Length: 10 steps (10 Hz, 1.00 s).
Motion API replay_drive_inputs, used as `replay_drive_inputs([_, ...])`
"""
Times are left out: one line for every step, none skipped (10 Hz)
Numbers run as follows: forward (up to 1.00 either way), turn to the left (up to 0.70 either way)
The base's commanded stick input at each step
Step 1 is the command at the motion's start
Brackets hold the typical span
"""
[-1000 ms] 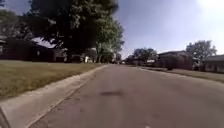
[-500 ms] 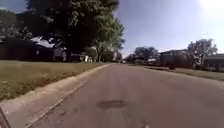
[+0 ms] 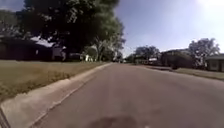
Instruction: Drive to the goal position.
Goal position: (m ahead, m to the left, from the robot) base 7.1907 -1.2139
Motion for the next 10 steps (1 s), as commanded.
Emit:
replay_drive_inputs([1.00, 0.00])
replay_drive_inputs([1.00, 0.00])
replay_drive_inputs([1.00, 0.00])
replay_drive_inputs([1.00, 0.00])
replay_drive_inputs([1.00, 0.00])
replay_drive_inputs([1.00, 0.00])
replay_drive_inputs([1.00, 0.00])
replay_drive_inputs([1.00, 0.00])
replay_drive_inputs([1.00, 0.00])
replay_drive_inputs([1.00, 0.00])
